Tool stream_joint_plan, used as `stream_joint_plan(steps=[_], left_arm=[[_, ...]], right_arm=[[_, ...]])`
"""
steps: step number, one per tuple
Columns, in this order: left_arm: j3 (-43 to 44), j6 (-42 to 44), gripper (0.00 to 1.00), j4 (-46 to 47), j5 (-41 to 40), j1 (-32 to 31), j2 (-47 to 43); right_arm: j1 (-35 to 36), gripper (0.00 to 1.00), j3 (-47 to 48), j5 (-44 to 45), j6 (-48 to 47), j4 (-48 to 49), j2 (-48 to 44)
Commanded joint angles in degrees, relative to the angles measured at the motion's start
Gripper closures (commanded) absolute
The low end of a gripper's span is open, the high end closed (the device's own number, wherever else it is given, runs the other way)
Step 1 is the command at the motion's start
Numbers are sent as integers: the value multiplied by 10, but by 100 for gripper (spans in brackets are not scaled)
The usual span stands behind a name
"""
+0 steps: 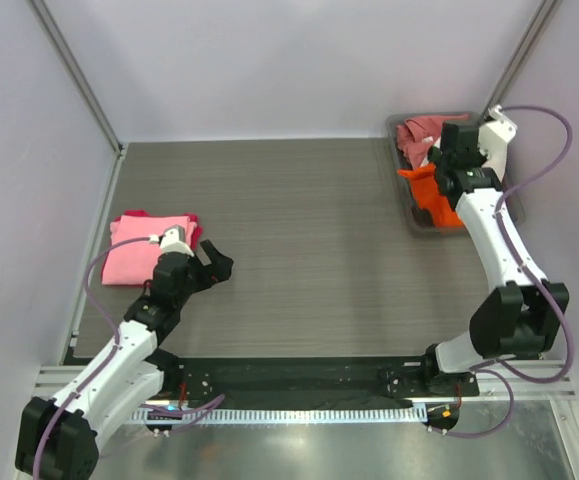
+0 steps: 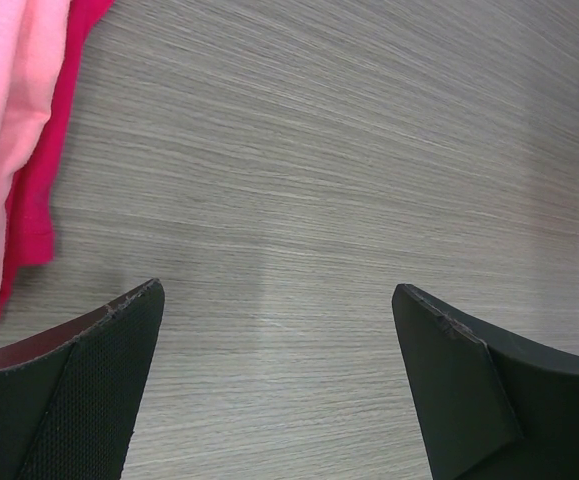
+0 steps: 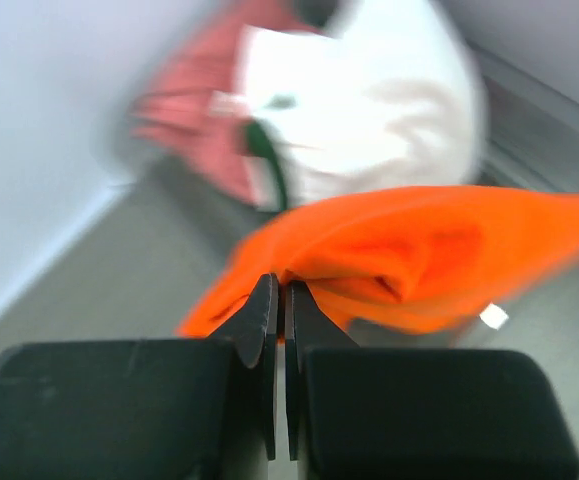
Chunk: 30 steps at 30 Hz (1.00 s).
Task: Fold and stack the t-shirts
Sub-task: Grab the tshirt from the pile, then move the tshirt to the center of the board
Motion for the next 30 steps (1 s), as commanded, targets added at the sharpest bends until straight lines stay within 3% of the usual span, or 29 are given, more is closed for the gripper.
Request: stream_joint_plan(steps=[1, 4, 10, 12, 16, 17, 18, 19, 21, 22, 26, 30], left_arm=[[22, -5, 4, 18, 7, -1, -7], [21, -4, 4, 17, 4, -1, -11], [18, -1, 5, 10, -6, -1, -29], [17, -1, 5, 10, -7, -1, -33], [18, -1, 5, 9, -5, 0, -37], [18, -1, 5, 6, -5, 0, -37], [19, 0, 5, 5, -5, -1, -38], [19, 0, 5, 5, -5, -1, -38], [18, -1, 5, 5, -4, -1, -38], [18, -1, 4, 6, -2, -1, -38], [20, 3, 1, 20, 24, -4, -27], [27, 5, 0, 29, 30, -17, -2]], right_arm=[[99, 99, 103, -17, -77, 37, -65], [190, 99, 184, -79, -89, 12, -68], [270, 99, 272, -326, -57, 3, -63], [280, 99, 271, -344, -44, 3, -68], [280, 98, 193, -326, -38, 2, -89], [280, 90, 168, -320, -35, 2, -94], [281, 73, 142, -322, -31, 3, -96], [280, 49, 90, -325, -29, 3, -98], [280, 41, 40, -323, -33, 5, -101], [279, 29, -9, -318, -34, 6, -102], [280, 29, -124, -330, -45, 29, -112], [281, 39, -236, -337, -65, 103, -136]])
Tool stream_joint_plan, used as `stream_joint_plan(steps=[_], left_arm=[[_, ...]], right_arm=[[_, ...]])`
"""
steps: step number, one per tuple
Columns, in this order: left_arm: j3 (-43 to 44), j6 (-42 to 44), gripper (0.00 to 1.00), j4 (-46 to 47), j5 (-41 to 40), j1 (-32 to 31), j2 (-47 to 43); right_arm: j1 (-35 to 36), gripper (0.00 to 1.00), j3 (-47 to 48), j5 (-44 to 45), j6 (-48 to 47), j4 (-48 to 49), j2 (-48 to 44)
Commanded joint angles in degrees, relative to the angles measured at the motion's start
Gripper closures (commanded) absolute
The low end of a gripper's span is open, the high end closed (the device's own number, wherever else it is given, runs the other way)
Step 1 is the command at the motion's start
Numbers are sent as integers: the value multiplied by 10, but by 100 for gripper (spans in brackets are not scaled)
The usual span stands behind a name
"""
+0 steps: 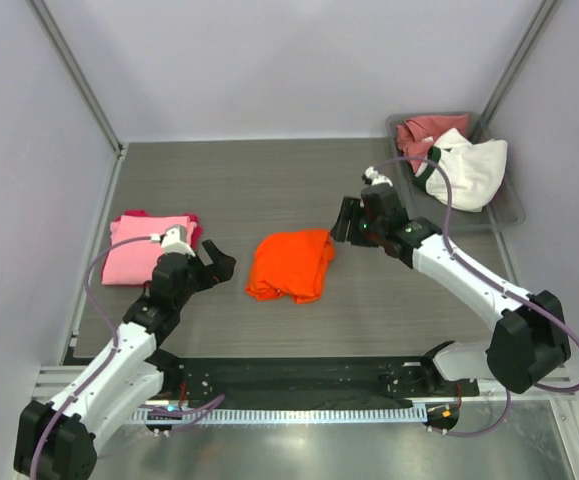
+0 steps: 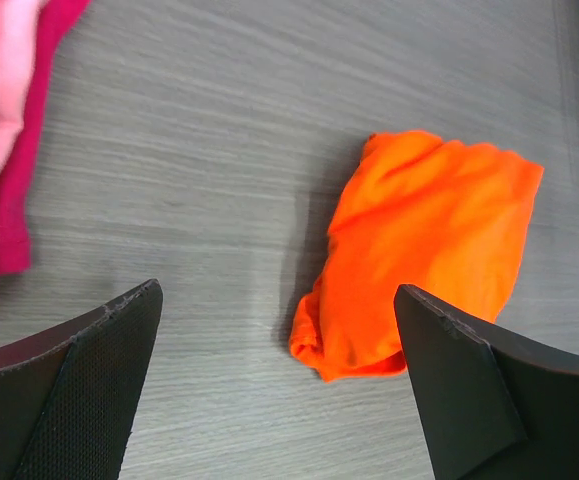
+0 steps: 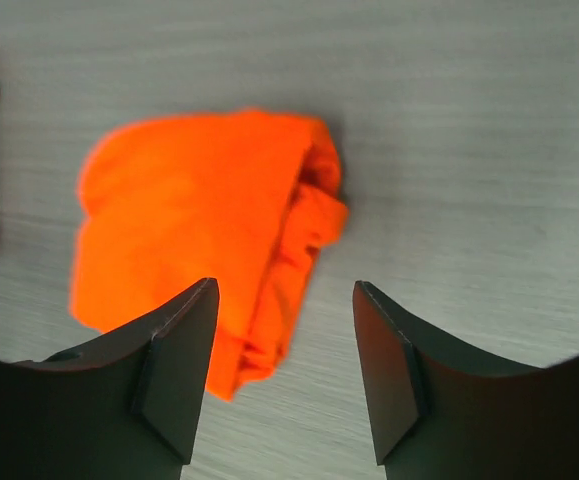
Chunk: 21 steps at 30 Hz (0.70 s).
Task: Fold and stack the t-shirts
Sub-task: Move the tshirt to the center of the board, then flatten the tshirt out
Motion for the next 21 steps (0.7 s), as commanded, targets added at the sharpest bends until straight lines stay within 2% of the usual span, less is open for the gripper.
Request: stream_joint_plan(steps=[1, 6, 10, 14, 18, 21], left_arm=[[30, 5, 0, 29, 23, -12, 24], [51, 12, 0, 47, 45, -30, 102], [73, 21, 2, 54, 47, -60, 160], [86, 27, 4, 60, 47, -81, 187], [86, 33, 13, 80, 88, -85, 202], [91, 32, 13, 81, 96, -85, 216]], right_arm=[[1, 39, -68, -20, -27, 86, -38], [2, 46, -121, -89, -36, 155, -16], [15, 46, -138, -101, -29, 179, 22], [20, 46, -147, -103, -20, 200, 40], [25, 47, -151, -118, -12, 219, 56], [30, 47, -161, -130, 1, 252, 72]])
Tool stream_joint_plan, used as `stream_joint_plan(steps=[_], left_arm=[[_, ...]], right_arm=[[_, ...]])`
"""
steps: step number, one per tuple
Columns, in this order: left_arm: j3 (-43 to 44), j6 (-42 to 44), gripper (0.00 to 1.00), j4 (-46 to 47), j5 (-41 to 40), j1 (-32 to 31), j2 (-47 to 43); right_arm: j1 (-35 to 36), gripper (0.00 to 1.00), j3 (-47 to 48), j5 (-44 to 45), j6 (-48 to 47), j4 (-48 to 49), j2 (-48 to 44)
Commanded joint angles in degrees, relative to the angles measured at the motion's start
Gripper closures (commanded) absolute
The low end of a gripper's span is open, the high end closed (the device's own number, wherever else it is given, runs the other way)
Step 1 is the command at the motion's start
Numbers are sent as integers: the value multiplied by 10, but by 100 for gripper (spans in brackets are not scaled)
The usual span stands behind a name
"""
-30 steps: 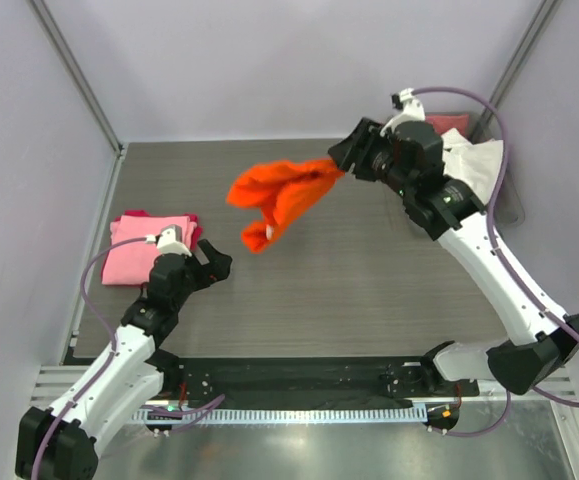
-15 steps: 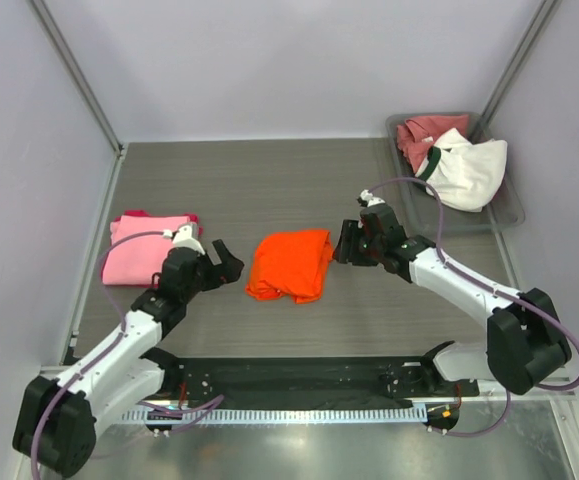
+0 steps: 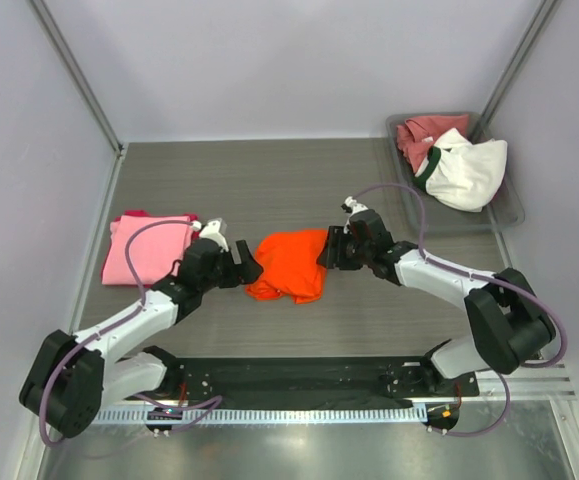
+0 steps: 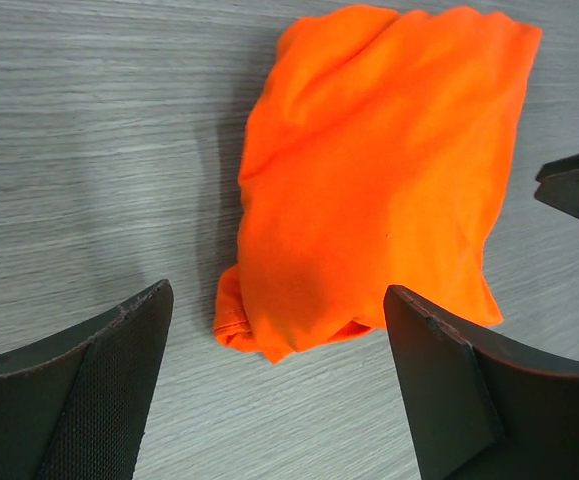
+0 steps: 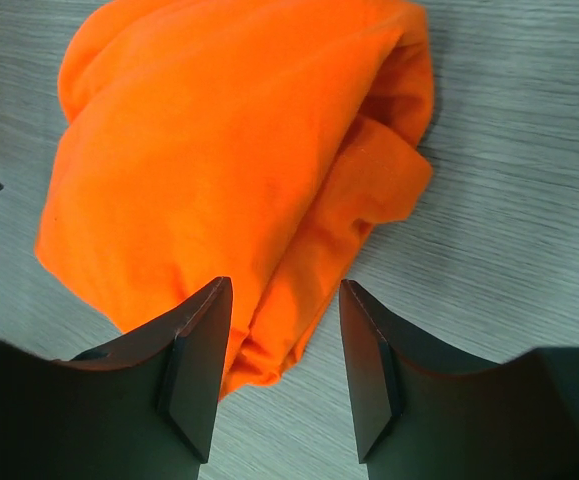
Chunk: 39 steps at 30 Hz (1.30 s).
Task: Fold and stack the t-shirts
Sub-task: Flatten the tshirt out
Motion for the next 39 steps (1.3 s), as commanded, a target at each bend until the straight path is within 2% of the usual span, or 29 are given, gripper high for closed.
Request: stream_joint_plan(steps=[1, 10, 14, 16, 19, 20, 27, 31, 34, 37, 39], left_arm=[[25, 11, 13, 30, 27, -2, 11], [8, 12, 17, 20, -8, -3, -44], [2, 13, 18, 14, -13, -2, -68], [-3, 13, 18, 13, -29, -3, -80], [-11, 14, 18, 27, -20, -2, -94], [-11, 14, 18, 30, -3, -2, -96], [-22, 14, 20, 38, -3, -2, -127], [-26, 14, 19, 36, -5, -3, -138], [-25, 14, 19, 35, -4, -2, -137], [-23, 13, 19, 36, -2, -3, -131], [-22, 13, 19, 36, 0, -3, -130]], right_arm=[[7, 47, -7, -32, 18, 67, 14], [29, 52, 9, -53, 44, 105, 71], [39, 69, 16, -54, 55, 120, 74], [45, 82, 24, -49, 57, 117, 66], [53, 97, 51, -37, 57, 79, 33], [56, 99, 61, -28, 62, 60, 20], [71, 99, 186, 71, 50, -145, -180], [72, 99, 299, 211, 13, -249, -242], [71, 99, 361, 254, -10, -293, -277], [71, 99, 405, 246, -27, -283, -297], [72, 99, 432, 197, -29, -281, -279]])
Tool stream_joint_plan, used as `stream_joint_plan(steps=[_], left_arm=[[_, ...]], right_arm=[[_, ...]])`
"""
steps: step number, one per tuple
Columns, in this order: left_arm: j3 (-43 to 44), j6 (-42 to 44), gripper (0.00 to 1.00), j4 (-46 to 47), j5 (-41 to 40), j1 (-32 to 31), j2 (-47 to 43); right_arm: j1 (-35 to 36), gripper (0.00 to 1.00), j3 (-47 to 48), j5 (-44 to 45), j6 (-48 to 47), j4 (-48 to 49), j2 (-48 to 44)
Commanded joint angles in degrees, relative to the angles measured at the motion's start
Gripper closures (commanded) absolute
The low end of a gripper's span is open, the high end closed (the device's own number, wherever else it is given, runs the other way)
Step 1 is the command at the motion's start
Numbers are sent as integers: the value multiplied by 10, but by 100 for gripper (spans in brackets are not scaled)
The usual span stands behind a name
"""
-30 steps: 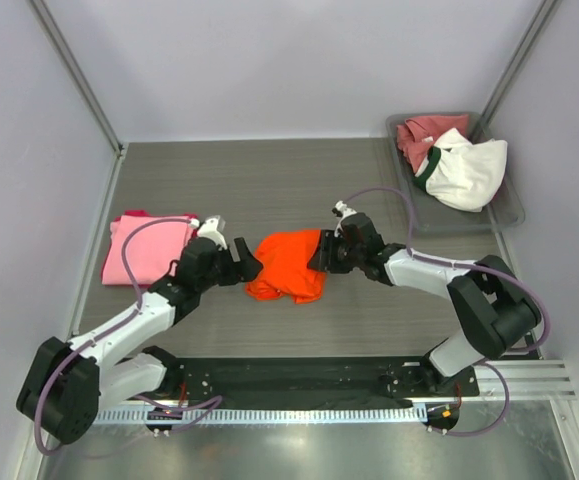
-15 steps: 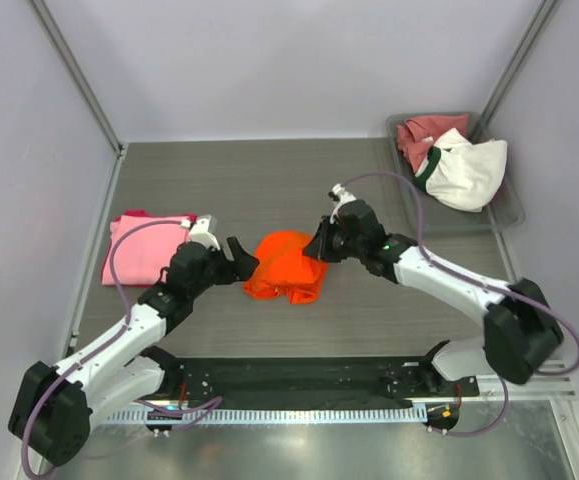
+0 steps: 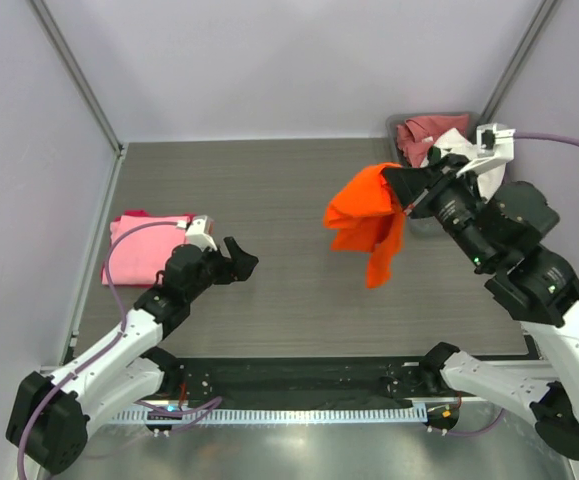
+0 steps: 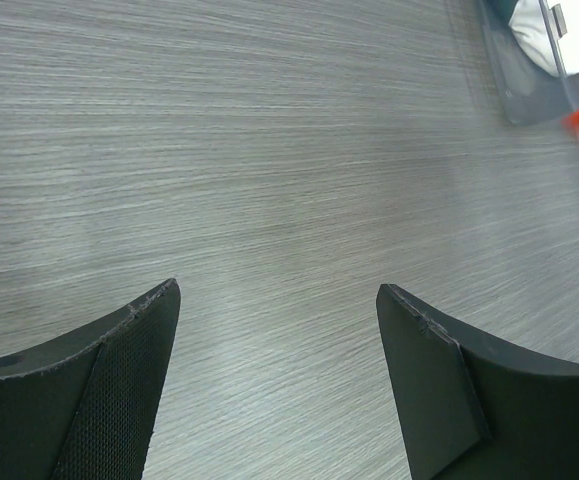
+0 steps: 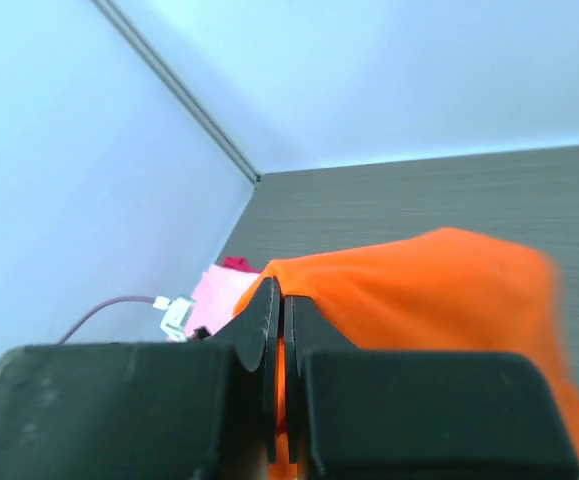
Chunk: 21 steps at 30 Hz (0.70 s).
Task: Fold and stack the t-shirts
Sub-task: Flatten the tshirt out
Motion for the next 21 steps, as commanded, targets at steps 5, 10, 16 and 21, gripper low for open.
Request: stream_joint_plan(steps=[5, 10, 16, 21], left_arm=[[-2, 9, 19, 23, 5, -3, -1], [-8, 14, 20, 23, 0, -3, -20], [-22, 14, 20, 39, 8, -4, -42], [-15, 14, 20, 38, 13, -4, -23]], right_arm=[[1, 99, 98, -187, 4, 10, 148], [18, 99, 97, -267, 15, 62, 217], [17, 99, 64, -164, 2, 82, 254], [14, 99, 38, -151, -6, 82, 293]])
